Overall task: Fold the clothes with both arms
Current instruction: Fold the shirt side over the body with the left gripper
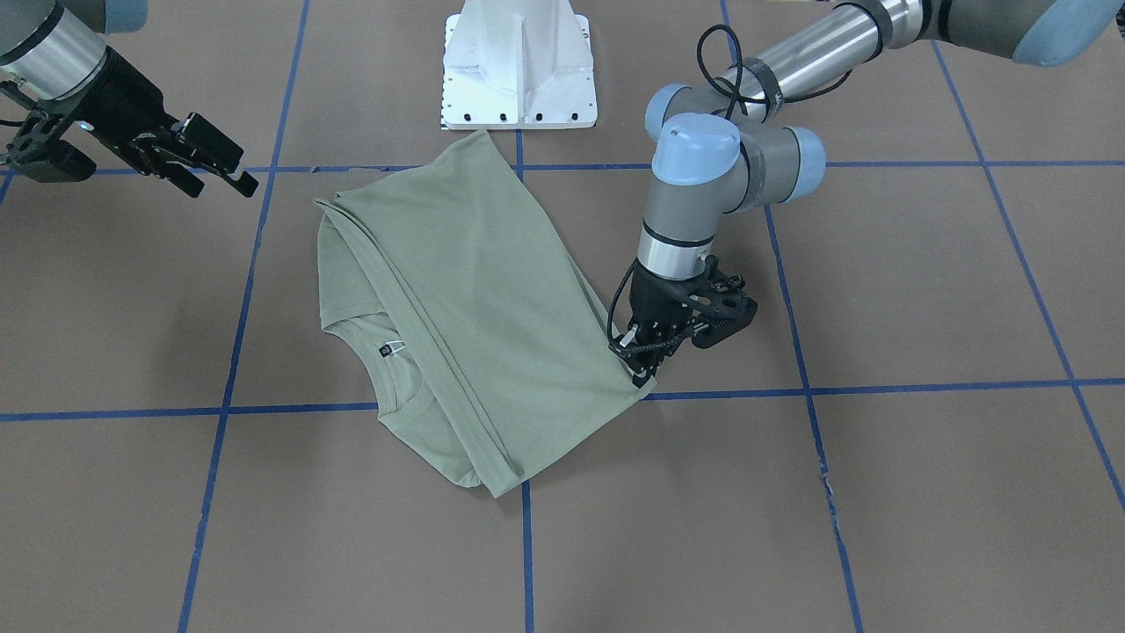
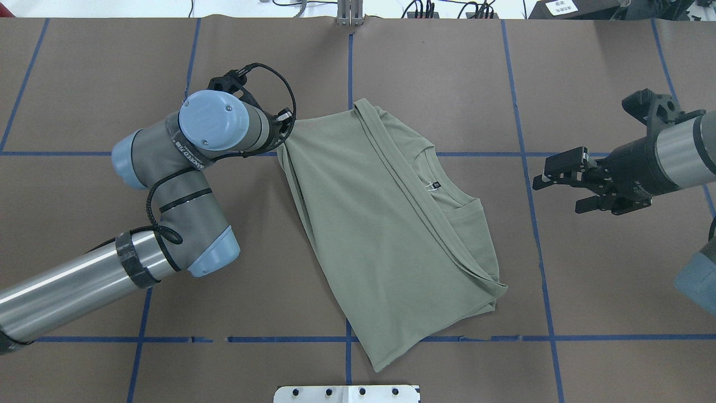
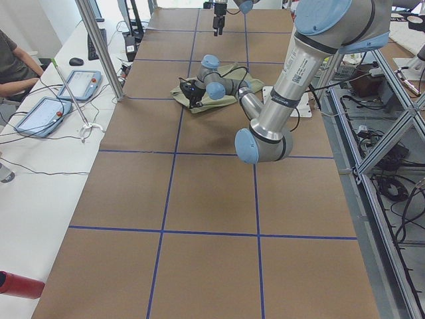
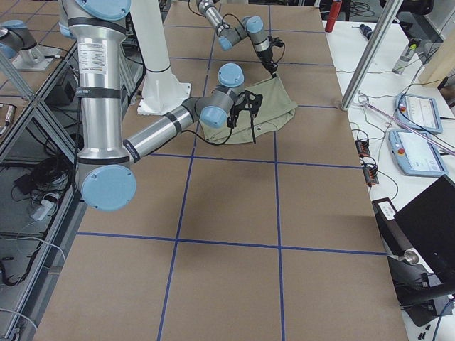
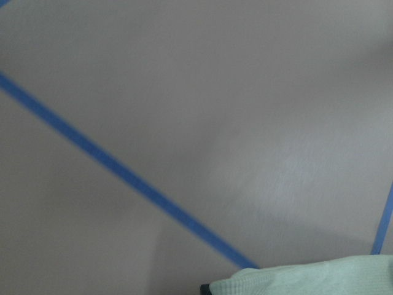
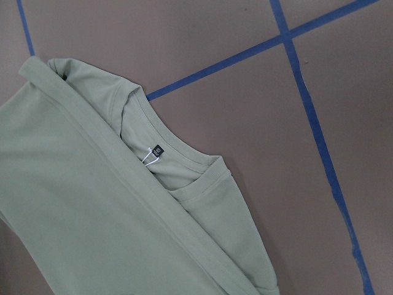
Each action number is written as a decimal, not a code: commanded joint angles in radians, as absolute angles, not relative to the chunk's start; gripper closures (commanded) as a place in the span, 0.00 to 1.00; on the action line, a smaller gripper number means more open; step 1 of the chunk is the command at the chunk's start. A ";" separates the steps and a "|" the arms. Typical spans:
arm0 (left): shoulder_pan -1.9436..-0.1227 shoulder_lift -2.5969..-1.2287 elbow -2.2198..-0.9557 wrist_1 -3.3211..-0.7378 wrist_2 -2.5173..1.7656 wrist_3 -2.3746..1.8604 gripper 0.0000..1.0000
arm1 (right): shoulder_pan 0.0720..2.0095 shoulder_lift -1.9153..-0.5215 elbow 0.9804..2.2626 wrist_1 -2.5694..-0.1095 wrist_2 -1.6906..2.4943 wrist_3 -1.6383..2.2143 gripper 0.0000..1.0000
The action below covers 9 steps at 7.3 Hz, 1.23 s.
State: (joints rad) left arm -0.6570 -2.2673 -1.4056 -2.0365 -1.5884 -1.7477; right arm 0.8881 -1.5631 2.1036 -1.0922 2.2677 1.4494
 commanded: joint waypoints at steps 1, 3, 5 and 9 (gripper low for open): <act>-0.690 -2.464 -1.064 -2.287 -1.504 -1.713 1.00 | 0.888 -1.563 2.103 -1.092 2.261 1.451 0.00; -0.693 -2.551 -0.884 -2.407 -1.436 -1.675 1.00 | 0.888 -1.562 2.105 -1.092 2.261 1.453 0.00; -0.693 -2.559 -0.867 -2.424 -1.404 -1.645 0.55 | 0.887 -1.562 2.103 -1.092 2.253 1.453 0.00; -0.803 -2.564 -0.955 -2.375 -1.670 -1.446 0.00 | 0.792 -1.490 2.034 -1.106 2.159 1.439 0.00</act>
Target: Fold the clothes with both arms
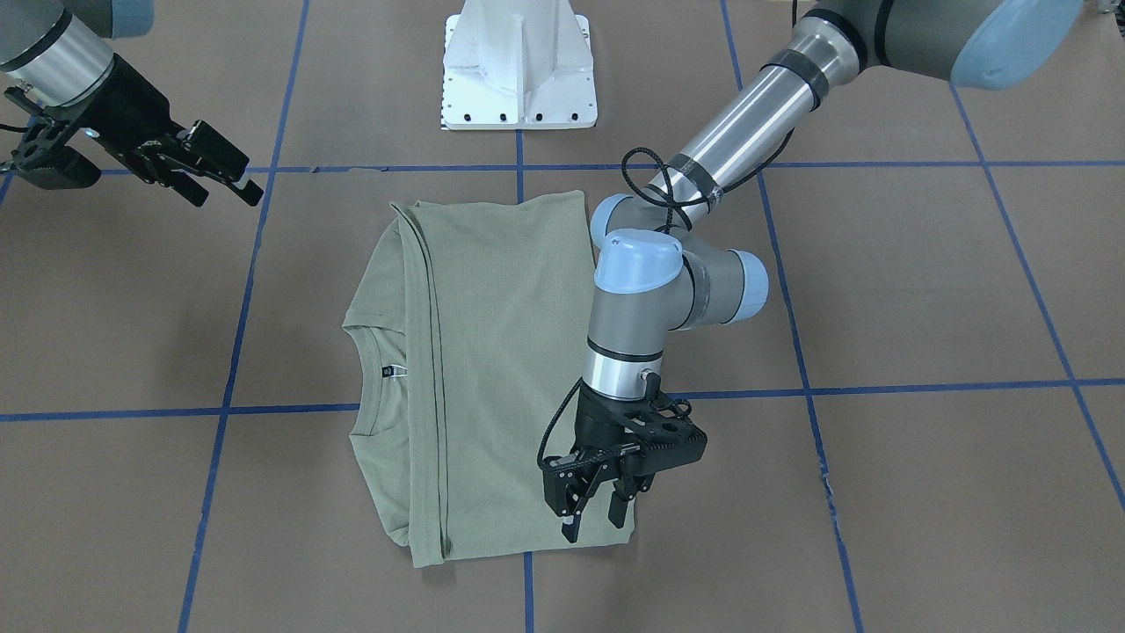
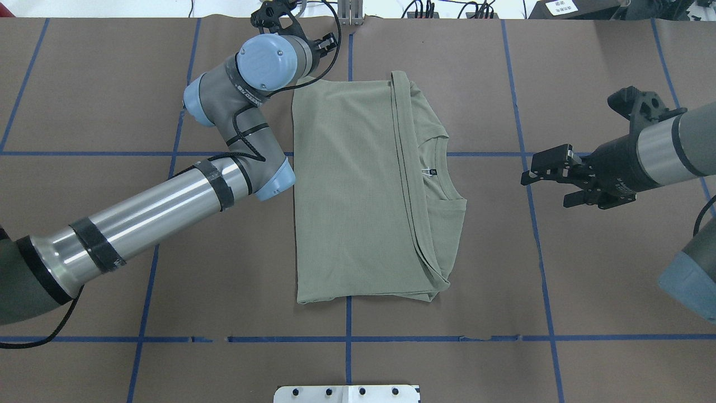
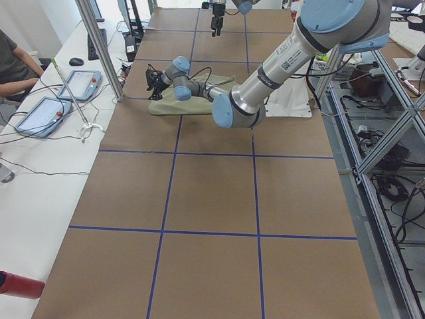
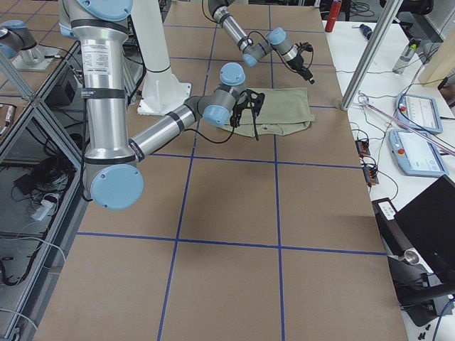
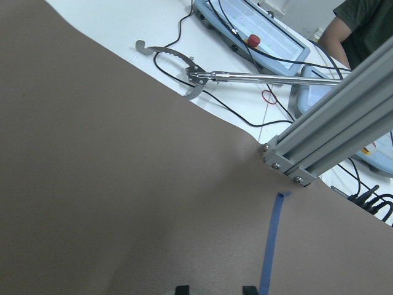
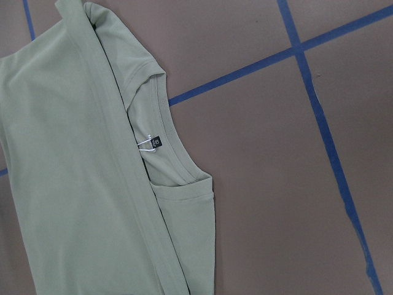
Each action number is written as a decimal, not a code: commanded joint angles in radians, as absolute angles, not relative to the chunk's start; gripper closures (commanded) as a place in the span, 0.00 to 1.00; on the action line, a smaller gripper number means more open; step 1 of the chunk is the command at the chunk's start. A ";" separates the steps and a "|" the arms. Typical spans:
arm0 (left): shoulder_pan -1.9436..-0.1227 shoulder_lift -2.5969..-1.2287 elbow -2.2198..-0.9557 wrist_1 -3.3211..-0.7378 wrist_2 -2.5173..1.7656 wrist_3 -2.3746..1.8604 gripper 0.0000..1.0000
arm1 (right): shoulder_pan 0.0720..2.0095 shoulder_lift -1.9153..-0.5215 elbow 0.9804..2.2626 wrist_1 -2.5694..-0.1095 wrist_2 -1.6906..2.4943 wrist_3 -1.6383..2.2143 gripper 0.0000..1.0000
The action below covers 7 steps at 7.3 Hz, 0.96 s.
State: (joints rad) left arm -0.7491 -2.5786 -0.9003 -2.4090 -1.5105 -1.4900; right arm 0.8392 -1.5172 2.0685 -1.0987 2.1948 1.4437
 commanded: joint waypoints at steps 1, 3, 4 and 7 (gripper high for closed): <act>-0.814 -2.490 -1.063 -2.309 -1.769 -1.421 0.00 | 0.770 -1.448 1.996 -1.124 2.151 1.439 0.00; -0.813 -2.287 -1.408 -2.129 -1.775 -1.359 0.00 | 0.700 -1.259 1.987 -1.472 2.080 1.256 0.00; -0.810 -2.217 -1.563 -2.047 -1.776 -1.350 0.00 | 0.627 -1.153 1.970 -1.629 1.981 1.193 0.00; -0.795 -2.139 -1.735 -1.963 -1.838 -1.350 0.00 | 0.502 -0.964 1.751 -1.672 1.855 1.135 0.00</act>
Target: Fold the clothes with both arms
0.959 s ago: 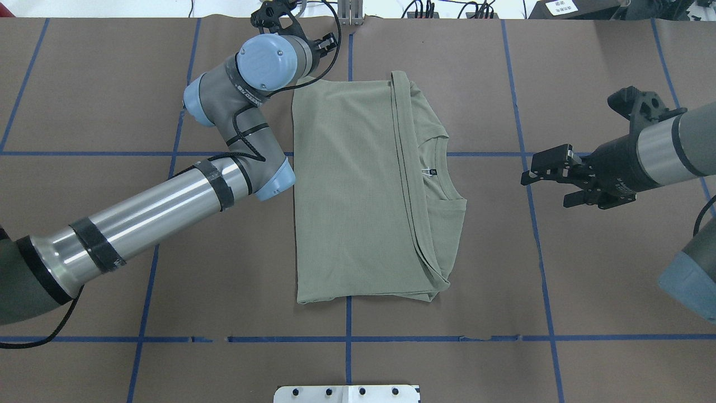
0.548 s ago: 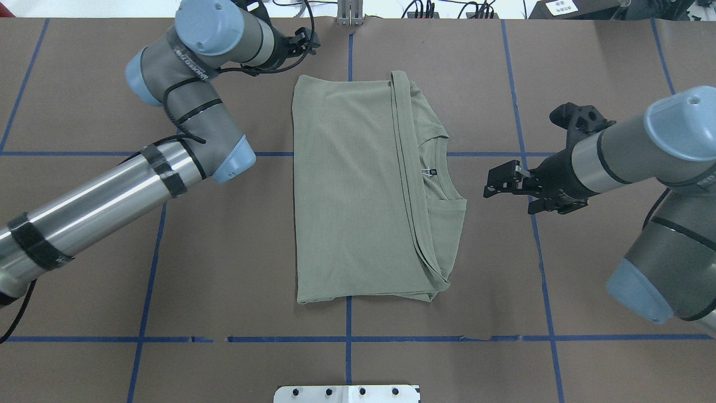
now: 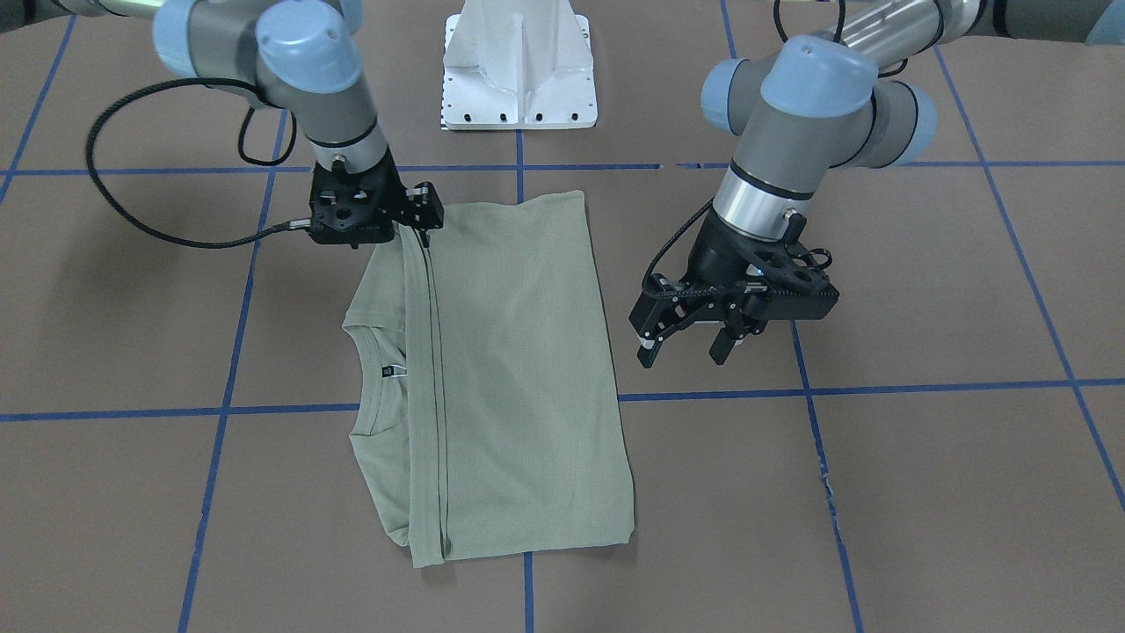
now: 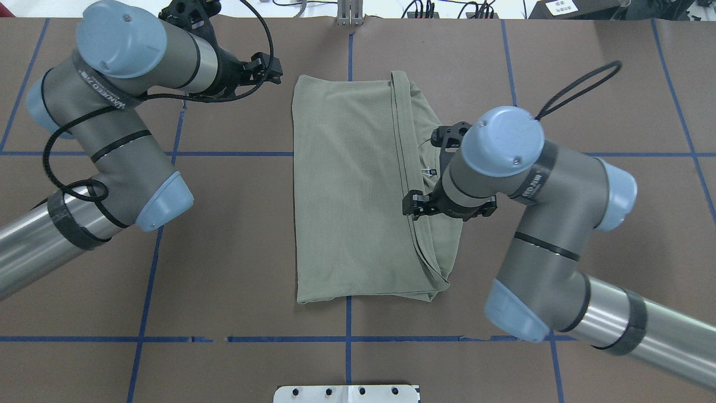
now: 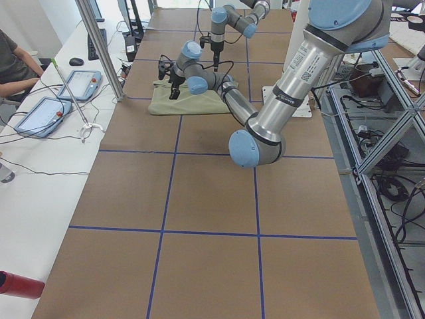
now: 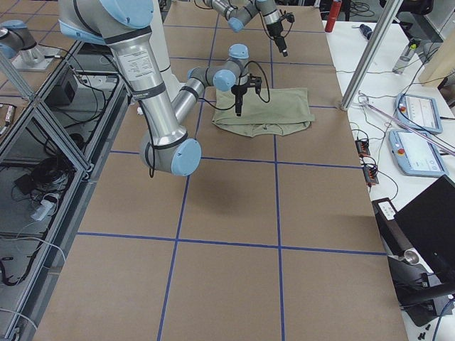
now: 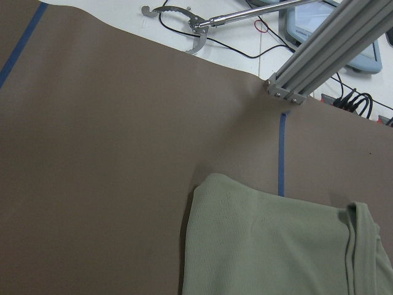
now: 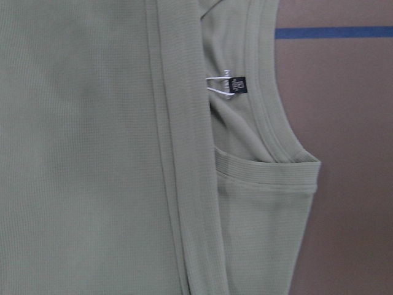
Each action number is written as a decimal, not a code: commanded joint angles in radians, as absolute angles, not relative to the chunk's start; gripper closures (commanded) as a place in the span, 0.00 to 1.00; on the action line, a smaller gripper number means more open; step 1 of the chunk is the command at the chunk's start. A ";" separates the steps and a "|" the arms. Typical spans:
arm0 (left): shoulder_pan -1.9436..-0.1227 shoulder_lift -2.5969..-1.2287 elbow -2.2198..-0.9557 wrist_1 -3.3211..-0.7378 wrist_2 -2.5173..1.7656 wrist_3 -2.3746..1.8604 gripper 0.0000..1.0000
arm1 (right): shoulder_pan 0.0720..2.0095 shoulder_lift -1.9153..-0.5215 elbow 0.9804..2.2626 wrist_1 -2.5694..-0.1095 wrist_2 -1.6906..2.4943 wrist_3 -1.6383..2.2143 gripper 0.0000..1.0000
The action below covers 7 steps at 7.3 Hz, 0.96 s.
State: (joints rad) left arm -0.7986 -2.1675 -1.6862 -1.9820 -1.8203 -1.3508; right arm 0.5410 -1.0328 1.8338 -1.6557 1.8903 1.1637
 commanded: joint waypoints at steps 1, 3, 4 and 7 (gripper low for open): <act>-0.789 -2.135 -1.733 -1.965 -1.838 -1.350 0.00 | 0.494 -0.963 1.732 -1.674 1.855 1.067 0.00; -0.779 -2.135 -1.733 -1.967 -1.839 -1.356 0.00 | 0.469 -0.966 1.733 -1.738 1.832 1.003 0.00; -0.769 -2.135 -1.732 -1.967 -1.839 -1.361 0.00 | 0.460 -0.966 1.735 -1.779 1.832 1.003 0.00; -0.767 -2.135 -1.727 -1.974 -1.839 -1.362 0.00 | 0.439 -0.982 1.729 -1.818 1.830 0.971 0.00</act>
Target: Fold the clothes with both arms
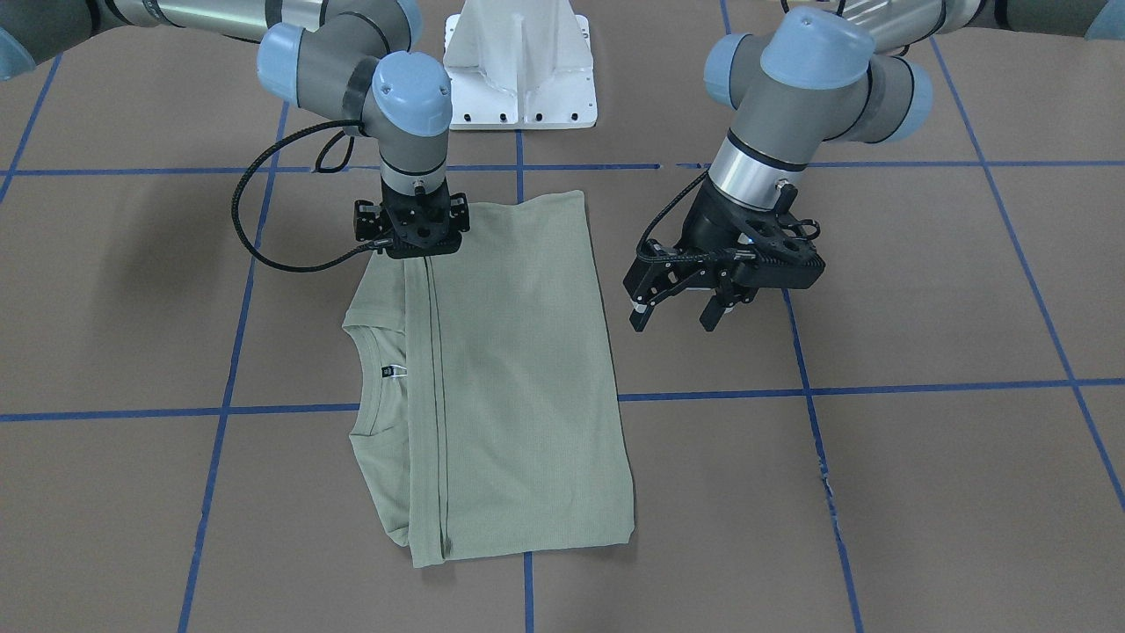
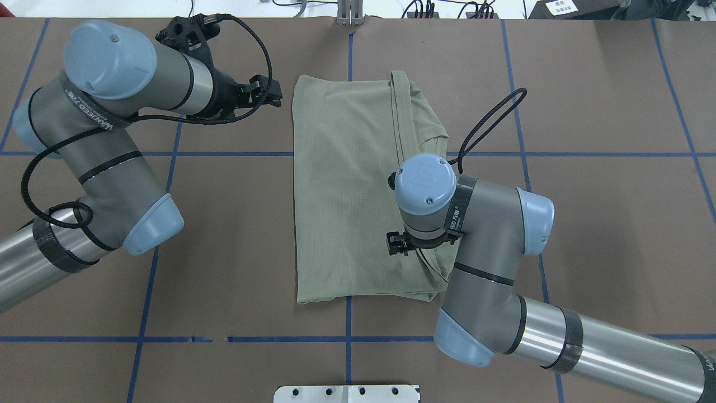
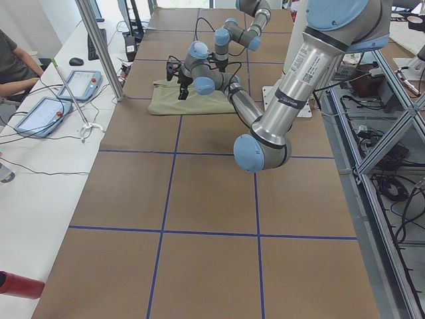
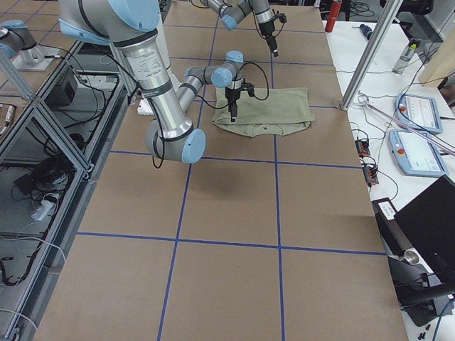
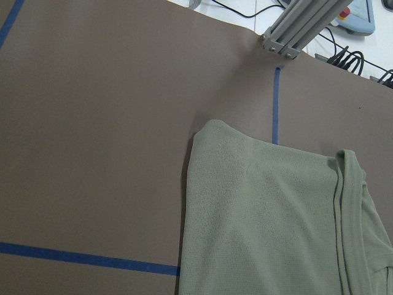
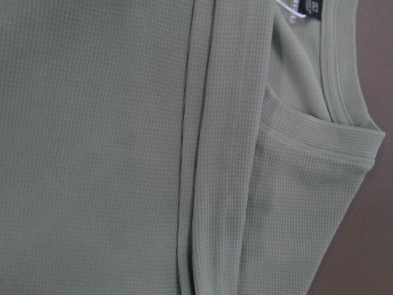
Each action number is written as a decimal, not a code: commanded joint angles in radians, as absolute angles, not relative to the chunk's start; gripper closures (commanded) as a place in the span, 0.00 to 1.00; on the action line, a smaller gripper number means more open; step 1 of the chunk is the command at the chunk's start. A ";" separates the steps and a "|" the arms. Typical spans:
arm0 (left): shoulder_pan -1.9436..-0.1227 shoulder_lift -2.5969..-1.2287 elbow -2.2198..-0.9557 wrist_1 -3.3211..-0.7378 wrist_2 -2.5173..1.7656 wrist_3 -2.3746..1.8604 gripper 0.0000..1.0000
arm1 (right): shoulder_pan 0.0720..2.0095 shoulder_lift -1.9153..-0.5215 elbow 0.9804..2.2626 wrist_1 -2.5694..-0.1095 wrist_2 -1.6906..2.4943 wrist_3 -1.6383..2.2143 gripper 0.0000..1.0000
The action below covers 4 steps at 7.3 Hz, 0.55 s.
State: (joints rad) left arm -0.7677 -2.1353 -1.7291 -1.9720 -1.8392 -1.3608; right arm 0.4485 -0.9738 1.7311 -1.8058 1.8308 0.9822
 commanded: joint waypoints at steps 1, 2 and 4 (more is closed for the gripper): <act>-0.765 -2.135 -1.724 -1.977 -1.839 -1.364 0.00 | 0.433 -0.988 1.727 -1.818 1.832 0.971 0.00; -0.764 -2.135 -1.723 -1.979 -1.839 -1.364 0.00 | 0.431 -0.988 1.727 -1.828 1.832 0.971 0.00; -0.764 -2.137 -1.732 -1.980 -1.839 -1.365 0.00 | 0.428 -0.989 1.721 -1.836 1.832 0.965 0.00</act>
State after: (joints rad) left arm -0.7643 -2.1362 -1.7279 -1.9795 -1.8392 -1.3646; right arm 0.4302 -0.9885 1.7238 -1.8309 1.8309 0.9690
